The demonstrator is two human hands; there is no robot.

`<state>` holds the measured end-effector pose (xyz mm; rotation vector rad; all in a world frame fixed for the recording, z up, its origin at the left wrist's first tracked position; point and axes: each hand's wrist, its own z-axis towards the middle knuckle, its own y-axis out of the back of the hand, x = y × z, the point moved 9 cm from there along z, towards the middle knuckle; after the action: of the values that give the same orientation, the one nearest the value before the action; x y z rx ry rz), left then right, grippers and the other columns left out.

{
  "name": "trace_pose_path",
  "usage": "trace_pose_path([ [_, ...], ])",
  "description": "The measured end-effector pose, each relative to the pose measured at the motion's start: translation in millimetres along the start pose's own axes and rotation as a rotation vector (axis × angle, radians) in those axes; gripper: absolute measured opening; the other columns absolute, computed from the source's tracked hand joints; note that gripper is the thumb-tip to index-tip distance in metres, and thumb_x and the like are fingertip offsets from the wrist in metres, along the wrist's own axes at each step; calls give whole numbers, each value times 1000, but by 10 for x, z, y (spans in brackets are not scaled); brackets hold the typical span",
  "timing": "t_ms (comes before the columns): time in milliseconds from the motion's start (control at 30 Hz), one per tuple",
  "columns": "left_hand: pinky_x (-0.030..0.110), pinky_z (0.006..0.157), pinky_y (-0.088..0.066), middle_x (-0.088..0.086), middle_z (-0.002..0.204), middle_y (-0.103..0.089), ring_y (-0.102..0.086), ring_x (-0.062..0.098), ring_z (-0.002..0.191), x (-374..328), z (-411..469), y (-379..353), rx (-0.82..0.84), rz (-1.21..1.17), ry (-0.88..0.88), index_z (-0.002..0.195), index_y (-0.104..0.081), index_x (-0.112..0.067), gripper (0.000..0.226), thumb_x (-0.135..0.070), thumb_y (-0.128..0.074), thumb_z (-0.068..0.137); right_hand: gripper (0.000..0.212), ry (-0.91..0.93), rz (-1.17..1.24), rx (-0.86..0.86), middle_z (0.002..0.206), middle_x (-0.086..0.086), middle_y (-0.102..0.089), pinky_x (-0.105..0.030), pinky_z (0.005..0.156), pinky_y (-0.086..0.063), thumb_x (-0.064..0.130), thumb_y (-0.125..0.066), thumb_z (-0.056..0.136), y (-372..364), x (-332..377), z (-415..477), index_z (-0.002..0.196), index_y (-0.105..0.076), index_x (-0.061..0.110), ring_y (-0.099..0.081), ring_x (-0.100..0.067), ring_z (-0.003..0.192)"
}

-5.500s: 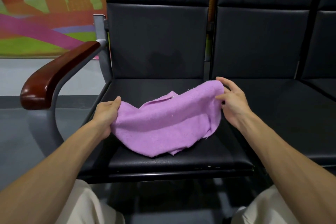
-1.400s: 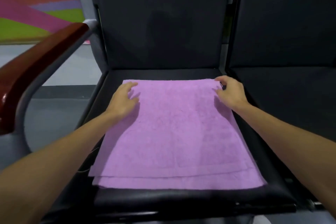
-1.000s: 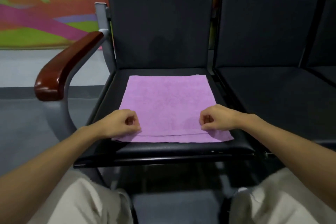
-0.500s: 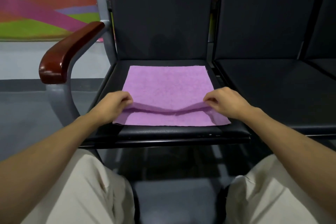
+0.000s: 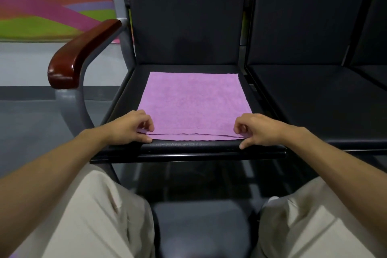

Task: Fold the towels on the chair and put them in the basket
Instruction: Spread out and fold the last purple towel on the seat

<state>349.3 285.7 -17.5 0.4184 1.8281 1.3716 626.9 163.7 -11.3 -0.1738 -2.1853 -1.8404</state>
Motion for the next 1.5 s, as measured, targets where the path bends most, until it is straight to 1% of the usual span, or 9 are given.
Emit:
trace_pose_path([
  [133,13,76,-38,-6,92,-56,-49,9,88,-62,71,29,-42,102,-45,82,-55,-31,20,-21,-71,85,26,-14,29,-20,85,8,-59,-25,71,-49,27,-84,73,45,-50,10,88,-62,23,-55,-10,79],
  [233,28,77,-43,-4,88,-57,-52,16,84,-65,105,78,-101,68,-3,84,-50,-26,14,-25,-58,95,10,17,-36,-56,87,10,-63,-26,74,-49,25,-71,86,91,-32,40,94,-67,21,-57,-8,79],
  [367,26,63,-38,-1,77,-52,-47,17,69,-19,149,205,-247,-20,82,88,-42,-17,17,-25,-38,103,8,-45,-12,-56,82,13,-56,-26,70,-43,18,-54,96,74,-158,148,89,-55,23,-54,-13,79],
  [567,25,85,-34,4,104,-46,-44,17,97,-57,251,135,-162,43,48,115,-51,-5,20,-18,-46,101,18,-142,15,-91,104,3,-51,-27,82,-41,4,-45,97,113,-346,288,111,-54,11,-51,-16,96],
  [800,31,62,-34,-6,66,-51,-50,14,64,206,52,327,-231,87,224,65,-47,-17,34,-29,-65,91,23,-124,38,-159,73,1,-48,-36,64,-37,8,-40,97,165,-278,240,75,-39,16,-41,-23,70],
  [933,26,59,-40,-7,65,-59,-58,14,66,174,-106,561,-471,-29,264,73,-66,-20,13,-21,-76,82,25,-115,278,-268,69,8,-55,-24,60,-38,32,-56,97,316,-193,171,79,-52,15,-46,-10,62],
  [1067,15,63,-41,-6,71,-67,-58,5,65,137,-205,700,-604,-116,237,84,-77,-11,11,-6,-80,75,27,-38,94,-165,71,3,-53,-24,61,-39,34,-75,82,308,-137,107,78,-61,12,-45,-10,65],
  [1200,22,82,-42,5,93,-71,-61,15,87,141,-227,616,-525,-169,204,97,-76,-5,17,-3,-74,80,13,-23,48,-267,84,10,-57,-23,72,-37,22,-72,87,379,-175,4,89,-66,11,-51,-4,75],
  [1500,10,66,-43,-13,74,-65,-57,1,71,-157,-527,793,-605,-433,115,81,-63,-26,30,-3,-50,96,8,-95,347,-507,87,13,-66,-12,73,-42,14,-65,90,714,-77,-312,94,-70,19,-60,-1,84],
])
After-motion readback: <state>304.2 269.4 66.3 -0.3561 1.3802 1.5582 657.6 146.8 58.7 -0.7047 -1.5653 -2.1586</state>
